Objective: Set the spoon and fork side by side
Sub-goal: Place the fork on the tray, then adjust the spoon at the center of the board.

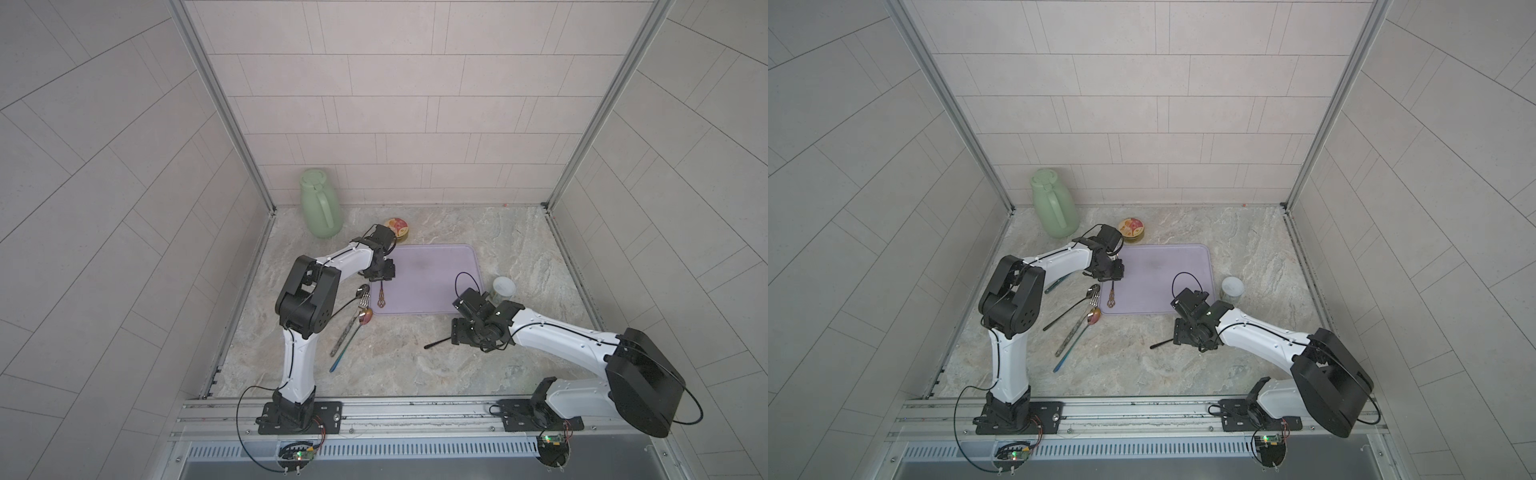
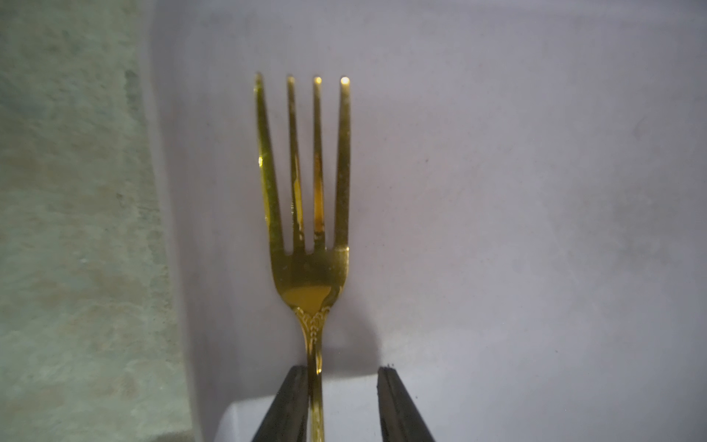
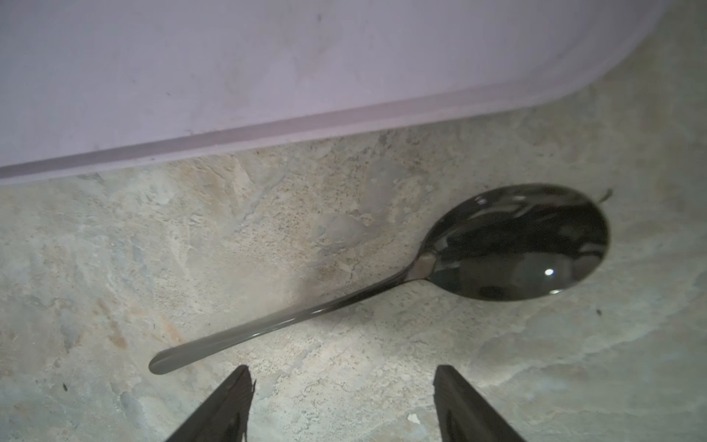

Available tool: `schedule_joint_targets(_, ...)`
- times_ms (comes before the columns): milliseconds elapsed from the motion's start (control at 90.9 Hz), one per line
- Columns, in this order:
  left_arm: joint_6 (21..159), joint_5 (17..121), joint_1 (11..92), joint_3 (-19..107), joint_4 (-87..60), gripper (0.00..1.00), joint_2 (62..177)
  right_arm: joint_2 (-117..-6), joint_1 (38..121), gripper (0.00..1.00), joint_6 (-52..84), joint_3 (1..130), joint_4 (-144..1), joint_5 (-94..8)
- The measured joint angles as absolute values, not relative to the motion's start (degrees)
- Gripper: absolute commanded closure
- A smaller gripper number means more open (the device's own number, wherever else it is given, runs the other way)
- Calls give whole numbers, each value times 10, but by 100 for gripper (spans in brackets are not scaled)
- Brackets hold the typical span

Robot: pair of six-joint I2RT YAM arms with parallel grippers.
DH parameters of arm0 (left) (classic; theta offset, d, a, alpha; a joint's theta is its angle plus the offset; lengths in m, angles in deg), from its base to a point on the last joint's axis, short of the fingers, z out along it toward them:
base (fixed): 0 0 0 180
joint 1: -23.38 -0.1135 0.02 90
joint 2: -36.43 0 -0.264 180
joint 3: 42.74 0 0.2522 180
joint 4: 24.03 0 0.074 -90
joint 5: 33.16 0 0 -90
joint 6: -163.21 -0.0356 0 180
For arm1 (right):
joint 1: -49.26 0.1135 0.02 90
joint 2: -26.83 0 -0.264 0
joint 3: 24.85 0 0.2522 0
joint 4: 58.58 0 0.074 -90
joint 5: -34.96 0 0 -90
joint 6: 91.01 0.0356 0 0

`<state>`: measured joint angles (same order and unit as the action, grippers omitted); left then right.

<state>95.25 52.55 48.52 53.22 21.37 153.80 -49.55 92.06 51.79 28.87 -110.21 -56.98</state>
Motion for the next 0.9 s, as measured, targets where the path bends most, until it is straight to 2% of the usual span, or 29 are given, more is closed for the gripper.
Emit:
schedule_joint_targets(143, 952, 525, 497, 493, 224, 67, 1487, -529, 925, 19, 529, 299, -1103, -570)
schedule_joint_targets(374, 950, 526, 507, 447, 241, 66, 1365, -587, 939, 25, 544, 337, -1112, -579)
schedule_joint_targets(506, 946, 528, 507, 426, 248, 66, 1324, -616, 949, 22, 555, 370, -1136, -600)
schedule_joint_targets(903, 947, 553, 509, 385, 244, 67, 1299, -644, 982, 18, 620, 397, -1166, -613)
